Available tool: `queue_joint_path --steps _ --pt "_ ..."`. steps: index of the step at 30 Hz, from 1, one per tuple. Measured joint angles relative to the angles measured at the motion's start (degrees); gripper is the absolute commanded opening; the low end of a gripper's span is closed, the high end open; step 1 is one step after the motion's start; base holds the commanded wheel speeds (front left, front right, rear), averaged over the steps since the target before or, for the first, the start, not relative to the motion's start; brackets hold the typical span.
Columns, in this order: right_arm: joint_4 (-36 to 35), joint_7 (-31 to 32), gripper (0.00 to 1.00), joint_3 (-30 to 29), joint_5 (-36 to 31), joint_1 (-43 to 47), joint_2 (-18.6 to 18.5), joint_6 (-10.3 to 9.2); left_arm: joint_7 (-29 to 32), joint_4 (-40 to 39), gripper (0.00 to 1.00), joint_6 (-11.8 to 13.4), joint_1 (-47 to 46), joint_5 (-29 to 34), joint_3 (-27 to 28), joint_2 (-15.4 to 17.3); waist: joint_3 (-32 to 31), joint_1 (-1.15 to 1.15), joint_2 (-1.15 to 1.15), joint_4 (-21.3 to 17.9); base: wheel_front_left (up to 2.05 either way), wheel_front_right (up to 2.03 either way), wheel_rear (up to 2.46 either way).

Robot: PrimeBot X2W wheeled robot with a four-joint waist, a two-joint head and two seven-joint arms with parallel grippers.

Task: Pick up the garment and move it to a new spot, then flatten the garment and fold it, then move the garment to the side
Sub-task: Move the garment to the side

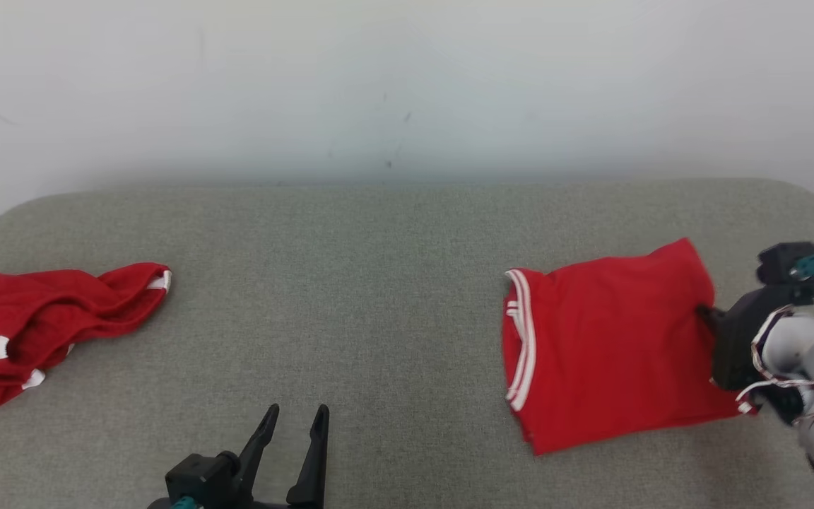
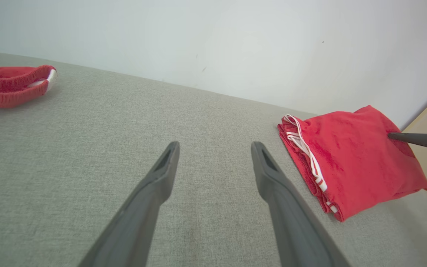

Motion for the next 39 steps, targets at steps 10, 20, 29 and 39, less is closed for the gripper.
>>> queue_joint_path --steps 10,20,29,39 --pt "3.89 1.49 0.00 -0.26 -0.87 -3.31 -4.17 0.01 0.85 -1.21 1.00 -0.27 -0.57 1.12 -1.12 0.01 2.85 0.00 0.00 -0.69 0.00 0.00 0.00" --pt "8.69 2.97 0.00 -0.33 -2.37 -6.42 -9.16 -0.07 2.12 -1.88 1.00 -0.59 -2.17 1.91 -2.24 -0.09 5.56 0.00 0.00 1.05 0.00 0.00 0.00" --pt "11.98 3.94 0.00 2.11 -5.48 -6.75 -10.82 -1.41 2.85 -2.40 1.00 -1.05 -4.04 2.11 -2.63 -0.33 8.28 0.01 0.00 3.94 0.00 0.00 0.00" --pt "13.49 4.52 0.00 3.41 -7.30 -9.66 -10.73 -3.02 2.75 -3.47 1.00 -0.99 -3.99 2.24 -1.68 0.38 10.88 0.01 0.01 5.01 0.00 0.00 0.00"
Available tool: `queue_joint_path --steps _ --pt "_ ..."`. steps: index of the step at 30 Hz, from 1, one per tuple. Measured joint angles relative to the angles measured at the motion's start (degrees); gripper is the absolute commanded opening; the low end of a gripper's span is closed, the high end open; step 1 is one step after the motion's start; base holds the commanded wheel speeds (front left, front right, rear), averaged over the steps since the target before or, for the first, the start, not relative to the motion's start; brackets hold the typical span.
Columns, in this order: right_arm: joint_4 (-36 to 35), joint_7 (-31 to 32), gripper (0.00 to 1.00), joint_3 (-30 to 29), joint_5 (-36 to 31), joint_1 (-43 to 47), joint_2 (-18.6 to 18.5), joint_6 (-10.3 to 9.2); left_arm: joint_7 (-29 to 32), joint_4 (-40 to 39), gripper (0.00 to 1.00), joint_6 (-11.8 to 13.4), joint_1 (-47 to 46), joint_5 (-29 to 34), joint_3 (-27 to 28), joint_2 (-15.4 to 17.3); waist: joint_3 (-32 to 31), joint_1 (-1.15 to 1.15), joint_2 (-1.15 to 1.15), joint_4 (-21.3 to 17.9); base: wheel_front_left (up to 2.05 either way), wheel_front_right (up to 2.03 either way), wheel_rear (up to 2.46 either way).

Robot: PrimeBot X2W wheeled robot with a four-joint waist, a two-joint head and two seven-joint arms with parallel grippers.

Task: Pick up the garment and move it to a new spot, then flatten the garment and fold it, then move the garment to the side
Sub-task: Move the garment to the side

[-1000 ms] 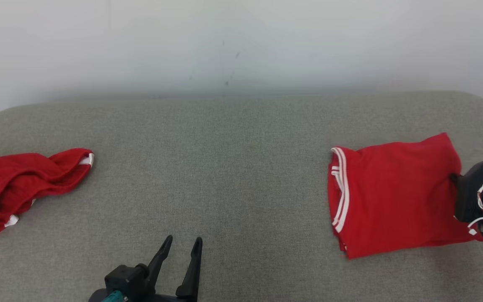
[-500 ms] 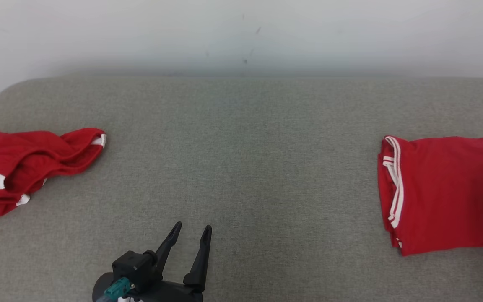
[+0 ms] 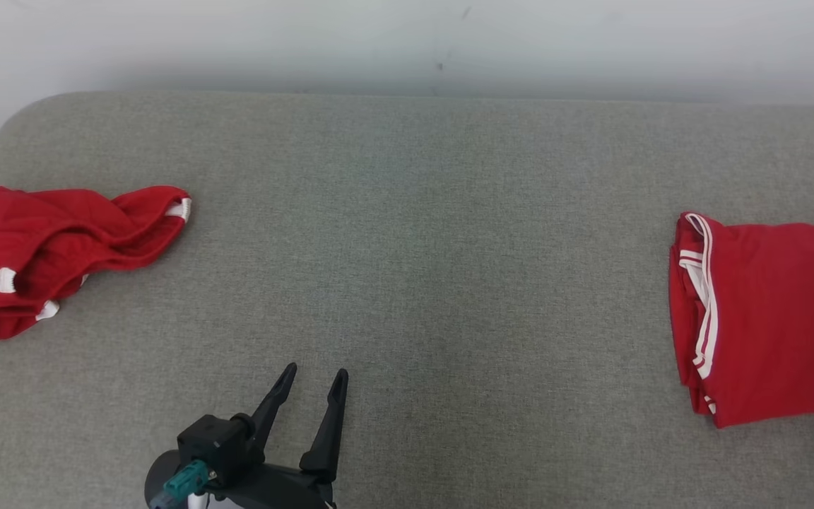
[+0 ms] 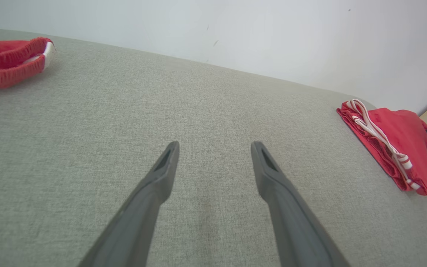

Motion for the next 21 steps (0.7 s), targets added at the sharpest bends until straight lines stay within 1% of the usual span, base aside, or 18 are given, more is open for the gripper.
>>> queue_joint_path --steps 5,9,11,12,13,14,17,21 --pt "0.40 -0.02 0.00 0.36 -0.25 -0.59 0.54 -0.07 0.00 -0.40 1.00 0.27 -0.01 0.01 0.38 0.22 0.54 -0.01 0.00 -1.27 0.00 0.00 0.00" --pt "1.43 -0.05 0.00 0.73 -0.74 -0.60 0.21 -0.08 0.03 -0.45 1.00 0.23 -0.41 0.07 -0.02 0.12 1.04 -0.01 -0.01 -2.08 0.00 0.00 0.00" --pt "1.79 -0.09 0.00 0.87 -0.81 -0.60 -0.04 -0.58 0.10 -0.45 1.00 0.23 -0.71 0.09 -0.25 0.00 1.20 -0.01 0.00 -2.22 0.00 0.00 0.00" --pt "1.81 -0.22 0.13 1.01 -1.02 -0.60 -0.10 -0.60 0.10 -0.44 1.00 0.22 -0.86 0.09 -0.30 0.00 1.24 -0.01 0.00 -2.25 0.00 0.00 0.00" --pt "1.80 -0.62 0.44 1.19 -1.49 -0.61 -0.10 -0.66 0.11 -0.43 1.00 0.22 -0.97 0.09 -0.30 0.01 1.26 -0.01 0.00 -2.26 0.00 0.00 0.00" --pt "1.85 -0.58 1.00 1.42 -1.85 -0.72 -0.09 -0.73 0.11 -0.41 1.00 0.22 -1.02 0.09 -0.26 0.03 1.28 -0.01 0.00 -2.28 0.00 0.00 0.00" --pt "1.93 -0.93 1.00 1.98 -2.63 -1.04 -0.08 -1.08 0.11 0.02 1.00 0.23 -1.02 0.09 -0.15 0.02 1.12 -0.01 0.00 -2.40 0.00 0.00 0.00" --pt "1.88 -1.69 1.00 2.80 -3.69 -2.07 -0.03 -1.00 0.10 0.90 1.00 0.24 -1.01 0.07 0.32 0.10 0.35 -0.01 0.00 -2.80 0.00 0.00 0.00"
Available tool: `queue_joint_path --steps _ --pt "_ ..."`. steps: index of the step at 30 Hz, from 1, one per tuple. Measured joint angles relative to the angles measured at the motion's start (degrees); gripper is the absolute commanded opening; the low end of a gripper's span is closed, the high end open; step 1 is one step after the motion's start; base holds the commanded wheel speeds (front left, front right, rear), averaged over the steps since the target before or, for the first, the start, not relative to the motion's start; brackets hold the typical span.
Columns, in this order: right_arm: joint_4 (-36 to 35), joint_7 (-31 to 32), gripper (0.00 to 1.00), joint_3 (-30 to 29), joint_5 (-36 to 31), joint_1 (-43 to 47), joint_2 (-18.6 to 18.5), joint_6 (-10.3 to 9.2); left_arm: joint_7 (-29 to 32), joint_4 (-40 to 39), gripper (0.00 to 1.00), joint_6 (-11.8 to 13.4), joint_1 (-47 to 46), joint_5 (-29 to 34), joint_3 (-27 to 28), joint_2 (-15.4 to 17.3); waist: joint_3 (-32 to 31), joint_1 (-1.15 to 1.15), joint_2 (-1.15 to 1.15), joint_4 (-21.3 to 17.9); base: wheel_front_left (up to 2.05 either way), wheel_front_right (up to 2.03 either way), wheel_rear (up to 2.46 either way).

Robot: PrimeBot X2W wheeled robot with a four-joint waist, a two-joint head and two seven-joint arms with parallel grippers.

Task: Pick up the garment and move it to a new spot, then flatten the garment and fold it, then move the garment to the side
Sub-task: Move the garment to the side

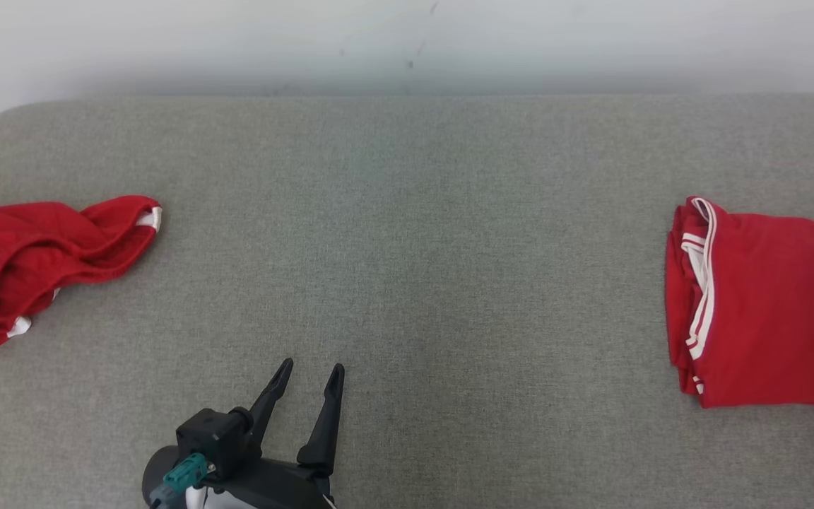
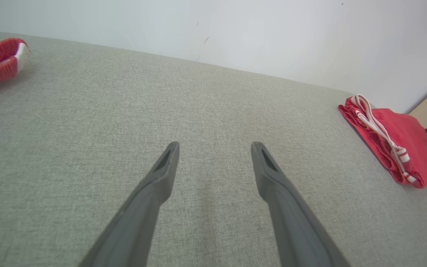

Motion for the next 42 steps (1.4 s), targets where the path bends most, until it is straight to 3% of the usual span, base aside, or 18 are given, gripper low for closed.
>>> queue_joint_path --steps 7,21,30,36,42 --pt "-2.43 -7.42 1.00 -2.15 1.71 0.18 0.43 2.03 -0.45 2.11 1.00 -0.01 0.10 -0.63 0.54 -0.19 -2.76 0.00 0.00 -0.88 0.00 0.00 0.00" --pt "-10.53 -26.75 1.00 -7.59 8.80 14.73 8.59 3.57 -2.41 2.61 1.00 1.35 6.05 -2.98 5.79 2.76 -9.94 -0.01 -0.01 -4.09 0.00 0.00 0.00" --pt "-16.92 -27.63 1.00 -9.32 10.45 23.85 11.55 3.44 -3.11 0.73 1.00 2.36 10.04 -3.23 9.51 4.69 -13.23 -0.01 -0.01 -6.54 0.00 0.00 0.00" --pt "-24.38 -27.61 1.00 -11.13 9.73 30.72 11.43 1.12 -3.54 -1.87 1.00 2.83 12.66 -3.18 10.40 4.78 -15.12 -0.01 -0.02 -8.22 0.00 0.00 0.00" --pt "-35.23 -27.61 1.00 -15.71 7.15 36.24 9.51 -3.69 -3.55 -4.03 1.00 3.34 13.15 -1.92 11.41 5.81 -16.22 -0.01 -0.01 -8.90 0.00 0.00 0.00"
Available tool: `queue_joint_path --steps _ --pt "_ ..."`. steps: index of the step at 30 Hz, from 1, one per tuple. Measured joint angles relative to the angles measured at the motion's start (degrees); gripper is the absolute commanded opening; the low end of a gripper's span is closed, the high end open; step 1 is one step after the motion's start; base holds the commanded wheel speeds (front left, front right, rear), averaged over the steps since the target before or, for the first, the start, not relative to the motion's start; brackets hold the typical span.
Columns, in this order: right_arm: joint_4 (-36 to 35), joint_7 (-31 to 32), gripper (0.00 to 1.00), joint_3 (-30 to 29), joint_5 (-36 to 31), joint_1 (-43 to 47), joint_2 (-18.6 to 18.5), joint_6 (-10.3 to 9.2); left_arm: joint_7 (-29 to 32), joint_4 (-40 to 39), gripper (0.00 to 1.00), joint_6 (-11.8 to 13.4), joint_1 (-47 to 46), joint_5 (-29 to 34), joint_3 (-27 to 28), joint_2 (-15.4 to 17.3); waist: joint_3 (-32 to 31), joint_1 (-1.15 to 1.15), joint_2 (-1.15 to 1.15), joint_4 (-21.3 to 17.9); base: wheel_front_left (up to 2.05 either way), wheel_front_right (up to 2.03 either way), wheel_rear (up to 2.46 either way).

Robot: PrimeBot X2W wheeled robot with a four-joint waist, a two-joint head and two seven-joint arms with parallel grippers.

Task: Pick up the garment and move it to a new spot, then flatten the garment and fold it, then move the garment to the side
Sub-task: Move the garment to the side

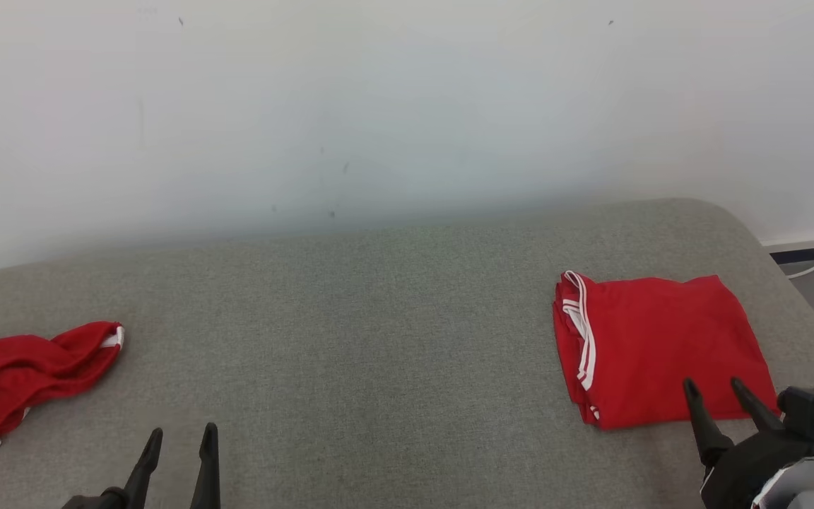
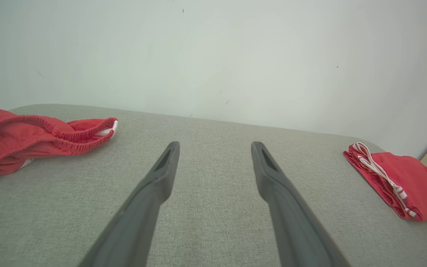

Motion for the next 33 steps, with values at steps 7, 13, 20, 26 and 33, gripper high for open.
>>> queue_joint_path --steps 7,13,20,26,33 --pt "-12.45 0.00 1.00 -2.69 -5.47 9.70 -1.19 -5.15 1.16 -1.77 1.00 0.46 2.04 4.11 1.10 1.81 -0.63 0.00 0.00 0.80 0.00 0.00 0.00" --pt "-19.23 0.00 1.00 -5.99 -8.75 14.41 -2.72 -5.70 3.90 -2.47 1.00 0.51 3.38 7.10 3.78 2.45 -0.37 0.01 0.01 1.11 0.00 0.00 0.00" --pt "-30.75 -0.02 1.00 -14.79 -9.03 17.69 -1.49 -5.89 5.64 -5.39 1.00 0.51 4.49 7.42 7.37 -0.47 -0.28 0.01 0.01 0.85 0.00 0.00 0.00" --pt "-34.57 -0.02 1.00 -16.88 -9.16 20.77 -0.37 -5.90 6.92 -6.98 1.00 0.51 4.48 7.50 8.02 -1.63 -0.15 0.01 0.01 0.95 0.00 0.00 0.00" --pt "-39.21 -0.02 1.00 -22.52 -9.56 22.18 0.43 -5.90 7.84 -9.09 1.00 0.51 4.82 7.46 10.32 -2.52 0.28 0.01 0.01 1.06 0.00 0.00 0.00"
